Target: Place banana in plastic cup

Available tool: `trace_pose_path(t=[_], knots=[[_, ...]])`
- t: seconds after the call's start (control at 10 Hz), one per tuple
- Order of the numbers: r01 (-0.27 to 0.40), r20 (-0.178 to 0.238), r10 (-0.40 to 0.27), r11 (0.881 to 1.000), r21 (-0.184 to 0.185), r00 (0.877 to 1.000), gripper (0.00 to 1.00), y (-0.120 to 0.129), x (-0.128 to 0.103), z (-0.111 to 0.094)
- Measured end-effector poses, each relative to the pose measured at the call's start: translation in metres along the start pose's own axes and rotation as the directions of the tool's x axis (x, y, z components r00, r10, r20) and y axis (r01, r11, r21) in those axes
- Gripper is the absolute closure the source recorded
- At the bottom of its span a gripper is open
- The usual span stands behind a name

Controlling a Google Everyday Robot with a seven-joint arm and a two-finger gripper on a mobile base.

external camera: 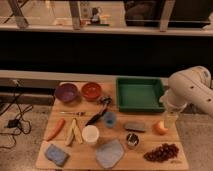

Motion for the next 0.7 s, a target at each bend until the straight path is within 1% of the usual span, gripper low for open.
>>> trace_pose_path(t=[0.3,0.4,0.6,0.7], knots=[[0.001,0.0,-0.001,1.0,-0.001,1.0,0.2,0.0,0.0,0.0],[0.01,-0.002,-0.01,1.0,-0.001,1.0,0.2,0.003,-0.001,0.0],[0.049,0.007,-0.049,0.999,0.014,0.999,0.2,0.014,-0.013,-0.004],[0.083,0.021,-0.084,0.996,0.022,0.996,0.2,0.025,-0.029,-0.008]])
